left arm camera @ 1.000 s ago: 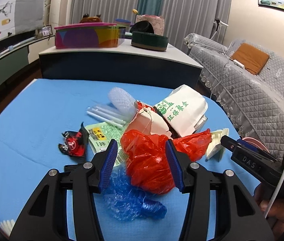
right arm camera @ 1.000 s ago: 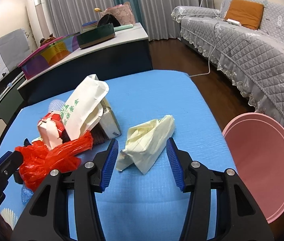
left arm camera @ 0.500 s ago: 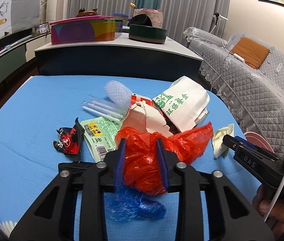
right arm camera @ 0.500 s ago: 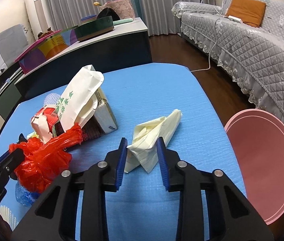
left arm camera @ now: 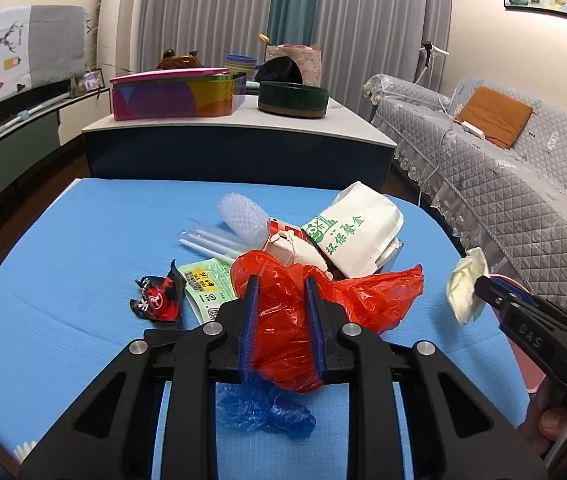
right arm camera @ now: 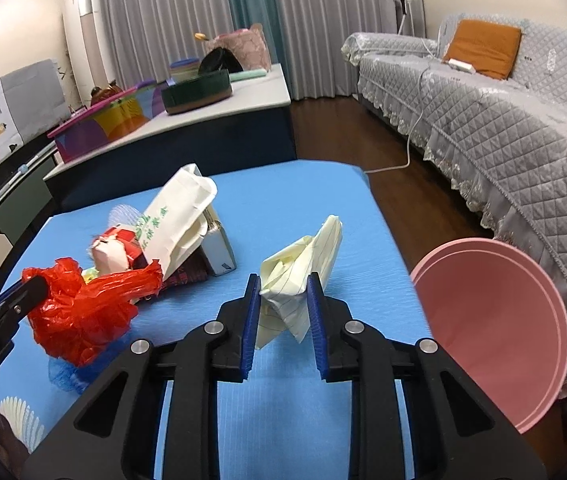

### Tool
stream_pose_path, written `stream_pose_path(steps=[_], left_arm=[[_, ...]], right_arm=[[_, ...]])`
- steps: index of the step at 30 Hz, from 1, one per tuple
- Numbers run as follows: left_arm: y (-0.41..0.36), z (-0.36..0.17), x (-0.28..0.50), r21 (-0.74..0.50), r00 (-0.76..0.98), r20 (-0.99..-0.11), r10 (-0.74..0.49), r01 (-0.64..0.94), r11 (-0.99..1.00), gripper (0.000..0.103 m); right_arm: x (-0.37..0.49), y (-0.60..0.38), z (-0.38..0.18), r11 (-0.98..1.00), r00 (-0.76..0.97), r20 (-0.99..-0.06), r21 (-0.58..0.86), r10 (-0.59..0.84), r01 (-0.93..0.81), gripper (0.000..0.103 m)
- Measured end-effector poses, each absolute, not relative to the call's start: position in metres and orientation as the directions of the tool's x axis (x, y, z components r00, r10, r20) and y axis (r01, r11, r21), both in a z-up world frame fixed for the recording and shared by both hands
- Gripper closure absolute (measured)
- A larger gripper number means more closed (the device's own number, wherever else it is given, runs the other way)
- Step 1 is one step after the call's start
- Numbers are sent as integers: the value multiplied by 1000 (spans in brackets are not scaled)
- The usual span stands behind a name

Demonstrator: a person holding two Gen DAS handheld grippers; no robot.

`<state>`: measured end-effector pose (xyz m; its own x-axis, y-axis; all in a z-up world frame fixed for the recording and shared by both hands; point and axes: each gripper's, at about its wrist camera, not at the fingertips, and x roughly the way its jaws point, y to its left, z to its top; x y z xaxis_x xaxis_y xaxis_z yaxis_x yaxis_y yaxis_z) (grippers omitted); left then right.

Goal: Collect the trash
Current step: 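Lift the red bag and cream tissue and carry both over the pink bin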

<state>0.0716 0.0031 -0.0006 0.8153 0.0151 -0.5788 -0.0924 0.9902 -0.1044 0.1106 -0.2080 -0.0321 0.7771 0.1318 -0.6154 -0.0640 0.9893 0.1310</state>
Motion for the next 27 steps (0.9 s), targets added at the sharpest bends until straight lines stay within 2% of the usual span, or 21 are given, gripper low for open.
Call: stream_pose_path(steps=[13,27], left_arm=[[-6,12,55,-95,835,-550,22,-88,992,81],[-27,21,46,-77,838,-546,17,-70,995,81]], right_arm=[[64,-230,-4,990,821,-555,119,134,-81,79],[43,-266,17,983,848,-510,172,144,-64,79]])
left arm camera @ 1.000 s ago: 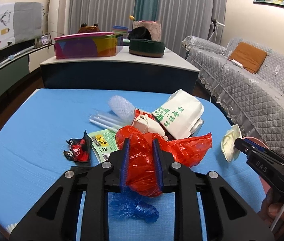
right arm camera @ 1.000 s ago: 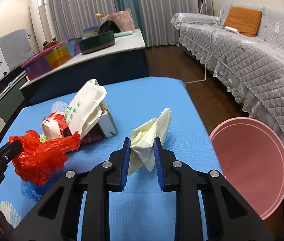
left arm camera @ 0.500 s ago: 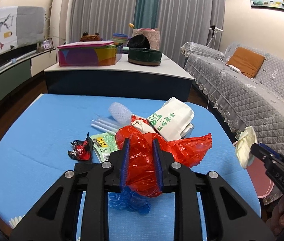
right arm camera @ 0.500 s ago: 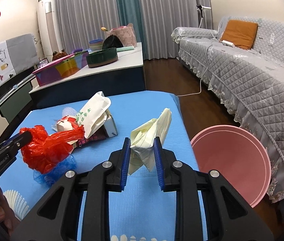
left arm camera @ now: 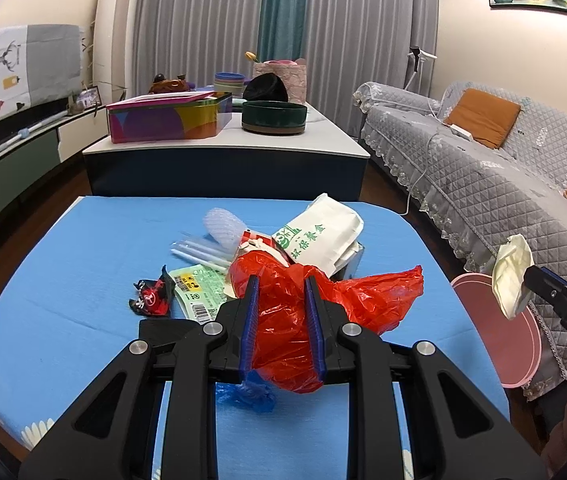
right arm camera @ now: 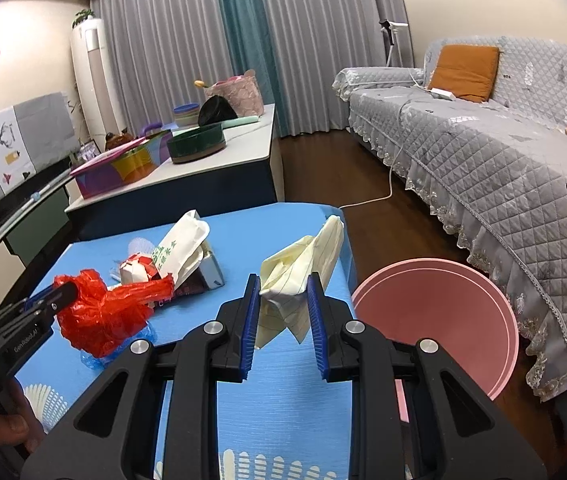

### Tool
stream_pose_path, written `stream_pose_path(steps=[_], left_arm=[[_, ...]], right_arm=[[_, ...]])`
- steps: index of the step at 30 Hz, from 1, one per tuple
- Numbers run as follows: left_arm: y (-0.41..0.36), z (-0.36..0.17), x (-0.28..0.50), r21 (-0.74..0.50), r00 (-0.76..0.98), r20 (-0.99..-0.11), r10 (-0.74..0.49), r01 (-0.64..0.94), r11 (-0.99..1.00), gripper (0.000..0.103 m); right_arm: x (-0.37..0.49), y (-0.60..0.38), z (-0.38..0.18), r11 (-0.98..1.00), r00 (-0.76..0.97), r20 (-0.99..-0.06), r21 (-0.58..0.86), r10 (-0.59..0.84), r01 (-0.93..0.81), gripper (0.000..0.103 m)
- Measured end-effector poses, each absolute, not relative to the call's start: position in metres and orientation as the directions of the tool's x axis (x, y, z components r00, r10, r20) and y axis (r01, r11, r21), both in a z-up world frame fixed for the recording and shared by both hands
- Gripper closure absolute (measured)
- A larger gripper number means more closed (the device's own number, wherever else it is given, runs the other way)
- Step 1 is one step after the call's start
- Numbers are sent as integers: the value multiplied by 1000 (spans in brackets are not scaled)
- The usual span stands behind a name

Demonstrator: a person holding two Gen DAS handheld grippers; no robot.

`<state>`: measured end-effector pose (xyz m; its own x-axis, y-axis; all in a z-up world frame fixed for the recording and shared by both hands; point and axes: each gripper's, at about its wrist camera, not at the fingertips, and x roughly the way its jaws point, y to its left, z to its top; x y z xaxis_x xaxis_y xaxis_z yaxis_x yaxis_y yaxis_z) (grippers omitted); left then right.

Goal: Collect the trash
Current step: 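Lift the red bag and cream tissue and carry both over the pink bin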

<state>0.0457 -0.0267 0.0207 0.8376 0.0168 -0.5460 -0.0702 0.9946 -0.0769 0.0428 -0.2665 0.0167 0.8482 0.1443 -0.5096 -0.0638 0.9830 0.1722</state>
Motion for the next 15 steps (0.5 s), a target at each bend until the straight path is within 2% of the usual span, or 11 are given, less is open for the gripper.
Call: stream_pose_path(steps=[15], left_arm=[[-59,36,52,-110,835,-549,-45,-19,994,81]], right_arm=[[34,-296,27,985,866,-489,169,100,-18,78]])
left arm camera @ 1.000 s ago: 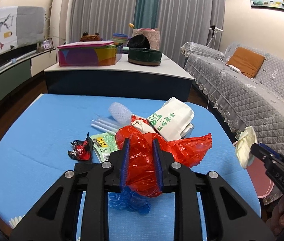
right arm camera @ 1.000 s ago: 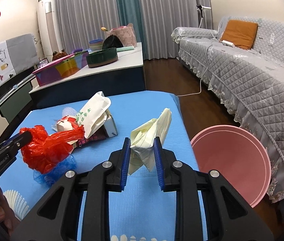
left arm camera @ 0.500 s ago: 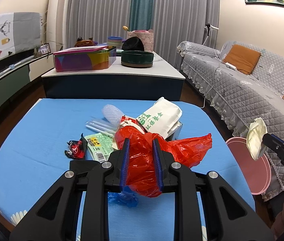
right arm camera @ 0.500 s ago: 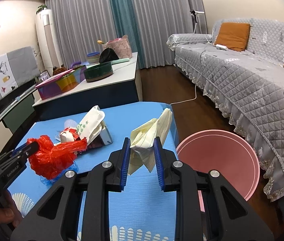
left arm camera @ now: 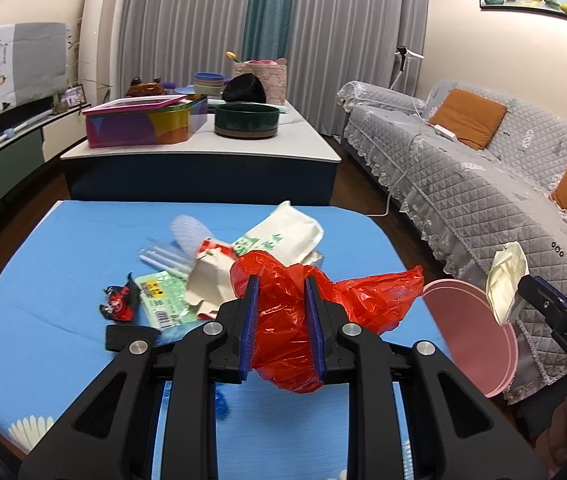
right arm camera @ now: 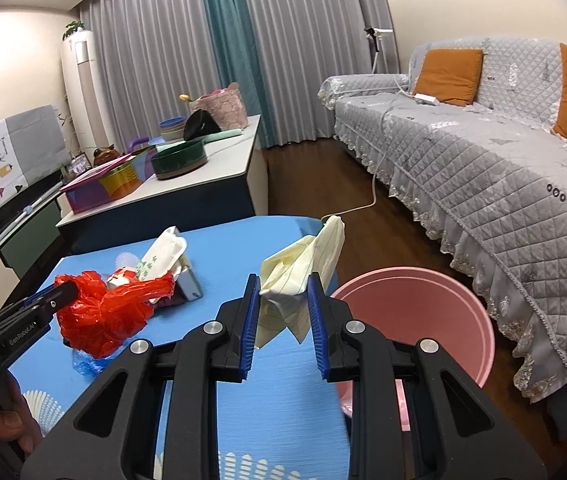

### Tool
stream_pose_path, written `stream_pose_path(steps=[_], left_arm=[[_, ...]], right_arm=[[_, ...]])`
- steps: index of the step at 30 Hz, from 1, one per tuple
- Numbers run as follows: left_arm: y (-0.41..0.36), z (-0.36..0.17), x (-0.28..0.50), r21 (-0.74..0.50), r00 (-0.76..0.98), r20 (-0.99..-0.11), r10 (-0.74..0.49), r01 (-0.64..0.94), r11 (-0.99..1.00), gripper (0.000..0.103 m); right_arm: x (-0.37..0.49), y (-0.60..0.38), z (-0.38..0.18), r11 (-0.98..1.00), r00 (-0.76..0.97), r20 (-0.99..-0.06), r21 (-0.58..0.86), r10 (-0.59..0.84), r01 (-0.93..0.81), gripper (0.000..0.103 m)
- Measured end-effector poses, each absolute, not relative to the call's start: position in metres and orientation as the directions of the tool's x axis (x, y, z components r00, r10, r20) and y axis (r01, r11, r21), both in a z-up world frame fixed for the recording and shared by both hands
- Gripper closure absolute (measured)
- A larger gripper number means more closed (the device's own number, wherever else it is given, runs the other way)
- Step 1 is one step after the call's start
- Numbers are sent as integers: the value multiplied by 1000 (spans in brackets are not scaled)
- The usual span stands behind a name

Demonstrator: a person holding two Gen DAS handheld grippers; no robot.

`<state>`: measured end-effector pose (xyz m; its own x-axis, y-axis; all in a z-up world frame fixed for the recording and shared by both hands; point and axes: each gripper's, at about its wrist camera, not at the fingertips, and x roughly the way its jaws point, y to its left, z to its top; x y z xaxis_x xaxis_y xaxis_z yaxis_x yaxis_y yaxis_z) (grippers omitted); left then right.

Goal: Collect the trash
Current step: 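Lift the red bag and cream tissue and carry both over the pink bin, then open the left tool and right tool to drop both items into the bin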

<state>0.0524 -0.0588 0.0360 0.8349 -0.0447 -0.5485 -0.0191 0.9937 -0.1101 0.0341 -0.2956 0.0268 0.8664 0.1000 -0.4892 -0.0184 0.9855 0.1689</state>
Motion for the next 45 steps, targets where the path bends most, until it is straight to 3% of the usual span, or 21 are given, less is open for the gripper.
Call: stream_pose_path(steps=[23,45], left_arm=[[-135,55,96,-158,819,-546,-177,107,982,81],[-250,44,157,-166,714,-587,-381,355,920,81]], right_arm=[[44,-373,29,963,850,-525,205,-40,172,78],[59,-414,-4,937,790,-600,189,-127,295,78]])
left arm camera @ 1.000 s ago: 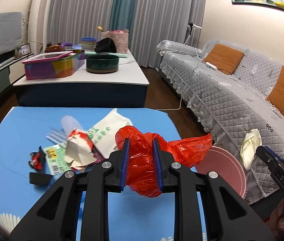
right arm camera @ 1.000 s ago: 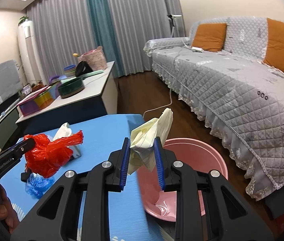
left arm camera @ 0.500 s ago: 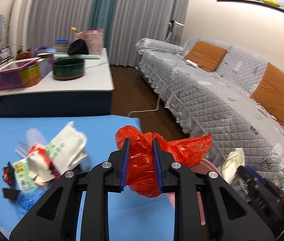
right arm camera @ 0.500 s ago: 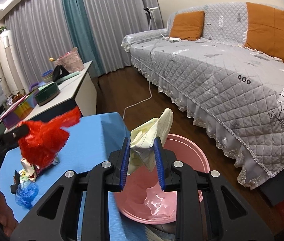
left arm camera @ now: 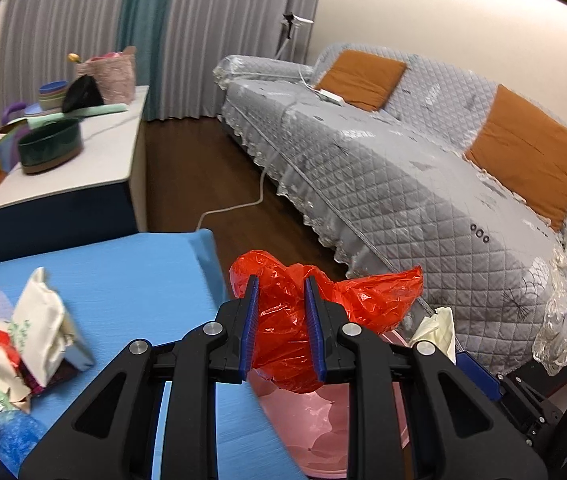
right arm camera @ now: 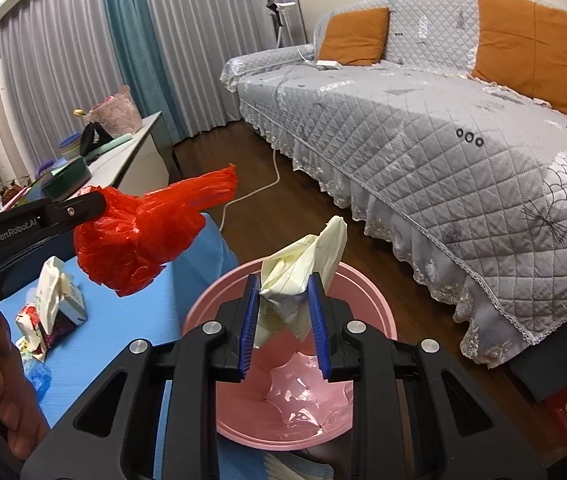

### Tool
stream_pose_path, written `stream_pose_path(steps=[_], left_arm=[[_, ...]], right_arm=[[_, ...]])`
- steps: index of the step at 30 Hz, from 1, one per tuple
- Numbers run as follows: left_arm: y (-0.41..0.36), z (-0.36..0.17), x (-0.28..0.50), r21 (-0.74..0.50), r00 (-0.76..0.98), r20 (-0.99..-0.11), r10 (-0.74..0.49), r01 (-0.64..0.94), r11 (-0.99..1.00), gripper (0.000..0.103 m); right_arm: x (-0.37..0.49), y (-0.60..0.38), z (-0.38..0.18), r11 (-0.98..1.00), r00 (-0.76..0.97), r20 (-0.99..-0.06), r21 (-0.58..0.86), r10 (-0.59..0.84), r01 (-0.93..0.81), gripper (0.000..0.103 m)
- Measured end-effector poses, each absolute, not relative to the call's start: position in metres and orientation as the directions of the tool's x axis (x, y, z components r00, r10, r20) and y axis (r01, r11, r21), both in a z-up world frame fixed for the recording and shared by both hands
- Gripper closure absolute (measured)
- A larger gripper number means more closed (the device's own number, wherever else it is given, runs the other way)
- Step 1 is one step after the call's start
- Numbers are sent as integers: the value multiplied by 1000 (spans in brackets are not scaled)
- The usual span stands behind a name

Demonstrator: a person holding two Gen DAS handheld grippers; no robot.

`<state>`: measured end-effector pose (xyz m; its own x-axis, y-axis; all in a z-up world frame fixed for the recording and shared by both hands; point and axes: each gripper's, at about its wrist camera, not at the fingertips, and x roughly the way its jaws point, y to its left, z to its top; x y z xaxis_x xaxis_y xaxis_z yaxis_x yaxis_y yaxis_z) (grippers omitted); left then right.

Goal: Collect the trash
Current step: 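Open the left tool and right tool to drop both items into the bin, then move both open tools back toward the trash on the table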

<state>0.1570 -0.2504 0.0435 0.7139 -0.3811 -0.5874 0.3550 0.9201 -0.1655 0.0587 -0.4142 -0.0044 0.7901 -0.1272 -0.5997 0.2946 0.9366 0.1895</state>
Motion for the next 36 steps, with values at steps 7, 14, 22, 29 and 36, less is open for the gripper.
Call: stream_pose_path(steps=[7,14,22,29,36], left_arm=[[-267,28,164,-182,663,-623,-415,394,901,81],[-274,21,168,-193,636,-641,-429,408,893,81],[-273,22,169,-215,614,-646,-453,423,880,61],[-263,31,164,-213,632,-631,-449,415,884,61],[-243,48,153,-205,667,-605,-436,398,894,61]], right_arm=[[63,-419,-10,933,778,-613,184,-136,308,77],[67,-422,-16,928,768,-626,190,-137,320,75],[69,-428,-20,911,753,-640,204,-154,359,46],[68,-425,-15,911,763,-626,203,-161,359,46],[64,-415,-4,917,792,-590,210,-159,340,46]])
